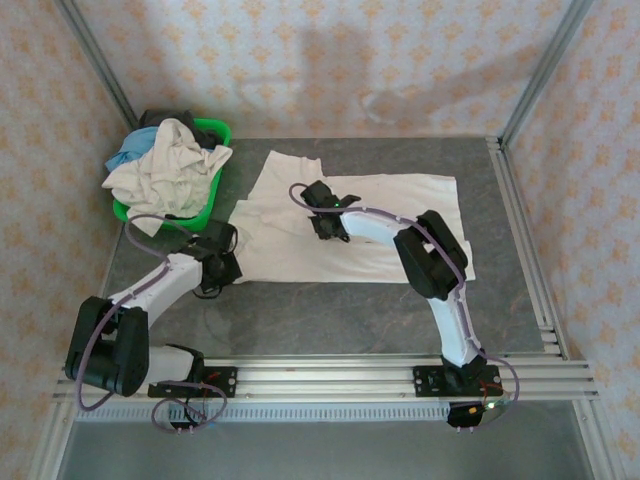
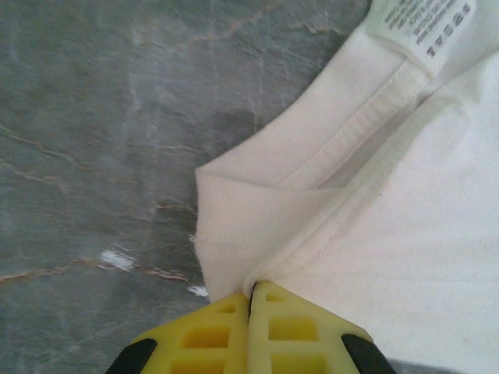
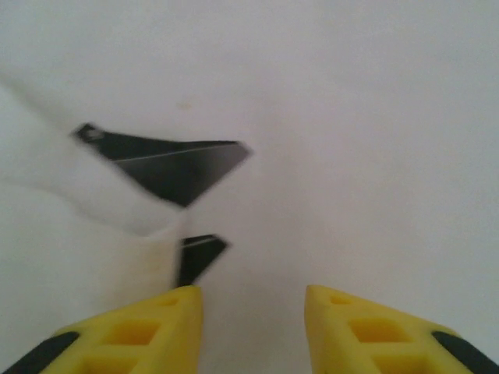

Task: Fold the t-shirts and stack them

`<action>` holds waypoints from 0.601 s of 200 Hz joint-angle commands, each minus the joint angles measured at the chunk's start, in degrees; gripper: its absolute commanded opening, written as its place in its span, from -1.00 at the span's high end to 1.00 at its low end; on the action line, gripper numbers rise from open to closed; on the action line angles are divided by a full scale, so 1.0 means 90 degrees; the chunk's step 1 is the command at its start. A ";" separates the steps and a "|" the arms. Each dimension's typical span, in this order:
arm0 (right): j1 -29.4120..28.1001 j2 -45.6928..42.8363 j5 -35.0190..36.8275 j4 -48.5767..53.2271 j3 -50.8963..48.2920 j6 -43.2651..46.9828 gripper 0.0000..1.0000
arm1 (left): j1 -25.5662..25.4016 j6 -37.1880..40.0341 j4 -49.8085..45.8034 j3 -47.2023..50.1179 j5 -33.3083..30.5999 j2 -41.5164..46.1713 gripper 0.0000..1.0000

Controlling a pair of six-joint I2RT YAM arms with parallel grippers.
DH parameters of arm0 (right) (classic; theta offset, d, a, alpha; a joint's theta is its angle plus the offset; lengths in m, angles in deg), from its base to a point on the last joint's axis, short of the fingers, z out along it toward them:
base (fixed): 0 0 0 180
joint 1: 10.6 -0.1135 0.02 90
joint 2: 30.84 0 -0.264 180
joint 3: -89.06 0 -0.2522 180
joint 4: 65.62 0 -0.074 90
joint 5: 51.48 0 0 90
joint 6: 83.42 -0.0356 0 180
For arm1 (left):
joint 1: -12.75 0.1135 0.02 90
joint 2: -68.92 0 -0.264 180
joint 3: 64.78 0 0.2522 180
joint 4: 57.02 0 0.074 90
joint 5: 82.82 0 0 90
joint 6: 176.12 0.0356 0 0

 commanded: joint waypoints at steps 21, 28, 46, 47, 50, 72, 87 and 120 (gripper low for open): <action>0.0044 -0.0705 0.0785 0.0355 -0.0298 -0.0713 0.44 | 0.0124 0.0184 -0.0691 -0.0156 -0.0602 0.0264 0.97; 0.0046 -0.0833 0.0726 0.0268 -0.0397 -0.0771 0.46 | 0.0125 0.0195 -0.0735 -0.0159 -0.0593 0.0292 0.96; 0.0046 -0.1043 0.0717 0.0253 -0.0551 -0.0903 0.47 | 0.0134 0.0180 -0.0906 -0.0202 -0.0661 0.0414 0.59; 0.0046 -0.1054 0.0725 0.0257 -0.0560 -0.0909 0.47 | 0.0129 0.0183 -0.0925 -0.0210 -0.0673 0.0427 0.55; 0.0046 -0.1085 0.0733 0.0263 -0.0592 -0.0942 0.47 | 0.0133 0.0185 -0.0968 -0.0221 -0.0694 0.0455 0.43; 0.0046 -0.1489 0.0644 0.0200 -0.1025 -0.1109 0.38 | 0.0136 0.0212 -0.1183 -0.0406 -0.0963 0.0838 -0.20; 0.0060 -0.1789 0.0758 0.0175 -0.1402 -0.1234 0.29 | 0.0131 0.0328 -0.1132 -0.0686 -0.1019 0.0975 -0.28; 0.0296 -0.2209 0.1099 0.0163 -0.2277 -0.1768 0.14 | 0.0011 0.0459 -0.0500 -0.1631 -0.0123 -0.0056 -0.26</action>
